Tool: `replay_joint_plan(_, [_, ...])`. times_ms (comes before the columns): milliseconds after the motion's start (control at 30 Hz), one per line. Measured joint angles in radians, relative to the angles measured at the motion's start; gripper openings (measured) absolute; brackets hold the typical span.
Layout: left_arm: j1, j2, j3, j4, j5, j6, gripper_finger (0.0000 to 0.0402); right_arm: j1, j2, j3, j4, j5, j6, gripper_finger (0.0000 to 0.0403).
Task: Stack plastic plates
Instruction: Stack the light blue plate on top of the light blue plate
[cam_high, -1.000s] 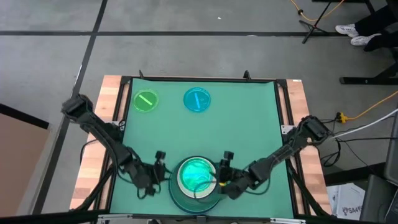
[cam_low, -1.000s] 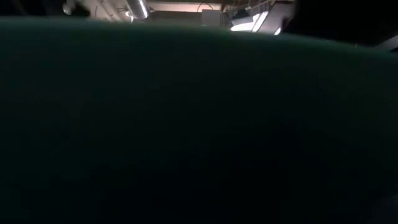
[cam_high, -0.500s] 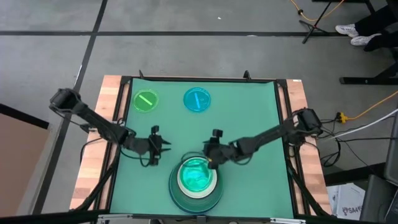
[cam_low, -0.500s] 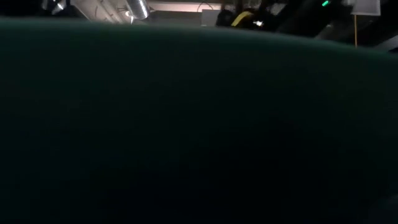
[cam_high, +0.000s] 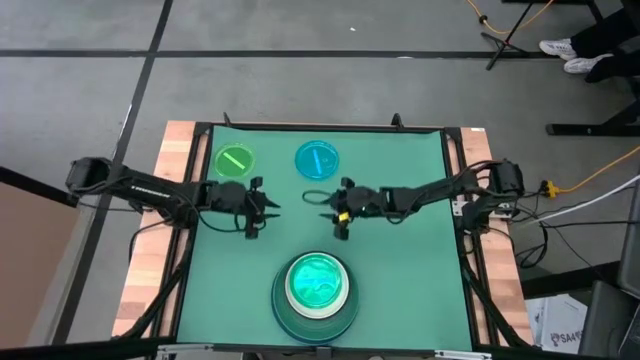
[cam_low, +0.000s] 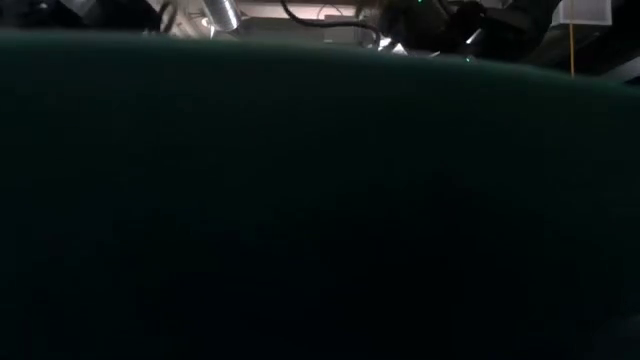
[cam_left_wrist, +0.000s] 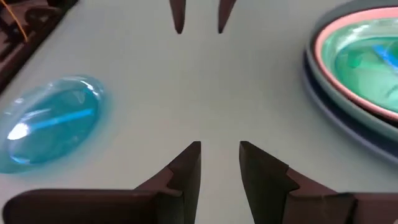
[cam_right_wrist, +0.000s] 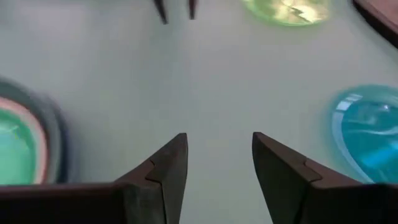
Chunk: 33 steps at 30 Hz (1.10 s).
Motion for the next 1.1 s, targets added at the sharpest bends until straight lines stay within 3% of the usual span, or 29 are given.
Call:
replay_joint_plan(267, [0.311, -0.014, 0.0, 0.021, 0.236, 0.149, 0.0103, -0.156, -0.017, -0.02, -0.003, 0.039, 0.146, 0.017])
replay_joint_plan(400, [0.439, -0.014, -0.021, 0.155, 0.442, 0.122, 0.0103, -0.228, -0.014, -0.02, -0.01, 0.072, 0.228, 0.017])
replay_joint_plan(467, [0.477, -0.014, -0.041, 0.225, 0.486, 0.096, 0.0103, -0.257, -0.014, -0.019, -0.009, 0.073, 0.262, 0.017])
replay_joint_plan(733, [0.51, -0.013, -0.097, 0.3, 0.434, 0.053, 0.0103, -0.351, -0.004, -0.019, -0.009, 0.054, 0.322, 0.0173])
replay_joint_plan(967, [0.505, -0.013, -0.097, 0.316, 0.439, 0.053, 0.0103, -0.423, 0.048, -0.018, -0.022, 0.021, 0.386, 0.0225])
replay_joint_plan(1100, [0.505, -0.013, -0.097, 0.316, 0.439, 0.053, 0.0103, -0.429, 0.048, -0.018, -0.026, 0.089, 0.437, 0.0243])
